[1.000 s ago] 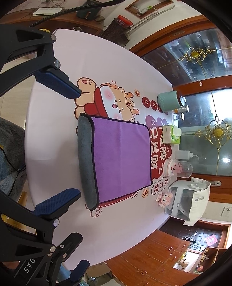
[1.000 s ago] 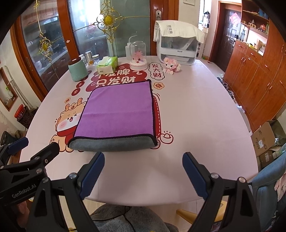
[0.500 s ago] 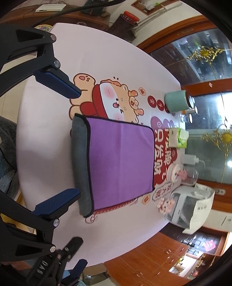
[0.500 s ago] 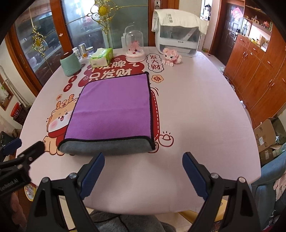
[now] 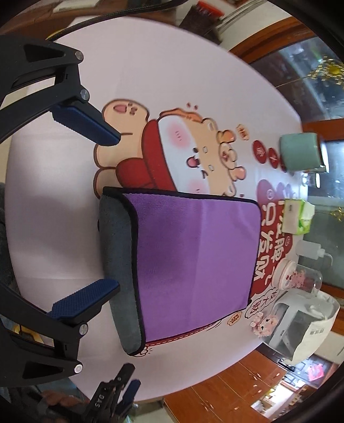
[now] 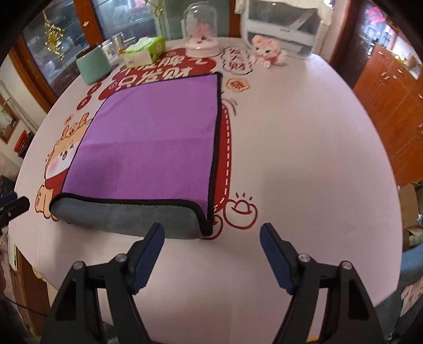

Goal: Fold towel

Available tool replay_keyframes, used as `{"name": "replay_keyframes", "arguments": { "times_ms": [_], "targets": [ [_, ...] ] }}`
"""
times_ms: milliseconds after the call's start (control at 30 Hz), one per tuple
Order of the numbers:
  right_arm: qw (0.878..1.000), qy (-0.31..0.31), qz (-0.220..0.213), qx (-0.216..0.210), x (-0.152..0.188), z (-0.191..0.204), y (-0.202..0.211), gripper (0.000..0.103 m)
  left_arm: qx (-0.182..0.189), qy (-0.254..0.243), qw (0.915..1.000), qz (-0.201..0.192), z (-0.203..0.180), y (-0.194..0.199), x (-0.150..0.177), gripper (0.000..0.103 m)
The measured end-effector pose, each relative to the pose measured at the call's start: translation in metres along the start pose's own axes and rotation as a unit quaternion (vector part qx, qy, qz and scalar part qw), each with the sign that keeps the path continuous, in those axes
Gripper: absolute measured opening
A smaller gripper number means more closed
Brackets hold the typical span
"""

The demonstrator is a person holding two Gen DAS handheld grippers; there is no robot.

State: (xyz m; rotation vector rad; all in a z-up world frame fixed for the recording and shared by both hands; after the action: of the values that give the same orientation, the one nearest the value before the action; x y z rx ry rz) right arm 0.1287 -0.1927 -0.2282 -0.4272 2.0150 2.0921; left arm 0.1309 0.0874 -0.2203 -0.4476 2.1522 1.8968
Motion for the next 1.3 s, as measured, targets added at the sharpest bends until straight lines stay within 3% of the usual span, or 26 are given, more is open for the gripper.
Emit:
{"name": "replay_keyframes", "arguments": {
  "times_ms": [167, 300, 567, 767, 967, 1200, 1300],
  "targets": [
    [0.999, 0.029, 0.015, -0.026, 0.002, 0.002, -0.023, 0.066, 0.039, 0.009, 0.9991, 0.017, 0.008, -0.025, 0.006, 0.092],
    [0.997, 0.044, 0.029, -0.052, 0.003, 0.006, -0.036, 0.054, 0.055, -0.019, 0.9978, 0.033, 0.007, -0.044, 0.008, 0.084],
    [0.992, 0.068, 0.033, -0.103, -0.005, 0.020, -0.041, 0.042, 0.086, -0.073, 0.9926, 0.046, -0.001, -0.060, 0.000, 0.055],
    [0.988, 0.081, 0.046, -0.121, -0.006, 0.028, -0.046, 0.029, 0.107, -0.082, 0.9898, 0.047, -0.003, -0.063, -0.007, 0.045],
    [0.987, 0.083, 0.051, -0.125, -0.006, 0.029, -0.049, 0.016, 0.112, -0.079, 0.9891, 0.053, 0.003, -0.067, -0.009, 0.042],
    [0.987, 0.084, 0.050, -0.125, -0.004, 0.026, -0.049, 0.010, 0.125, -0.096, 0.9858, 0.057, -0.003, -0.068, -0.007, 0.038],
    [0.987, 0.085, 0.051, -0.123, -0.004, 0.025, -0.049, 0.010, 0.123, -0.112, 0.9836, 0.070, -0.006, -0.073, -0.004, 0.030]
  ]
}}
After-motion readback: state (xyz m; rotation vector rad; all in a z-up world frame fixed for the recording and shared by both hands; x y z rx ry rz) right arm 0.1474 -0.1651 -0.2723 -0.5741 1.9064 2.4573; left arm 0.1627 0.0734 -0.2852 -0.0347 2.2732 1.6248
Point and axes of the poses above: each gripper's, at about its wrist camera, not at the fingertips, and y roughly against the way its jaws point, z to its left, x to its underside, the point moved 10 cm from there along -y, roughly the way its jaws point
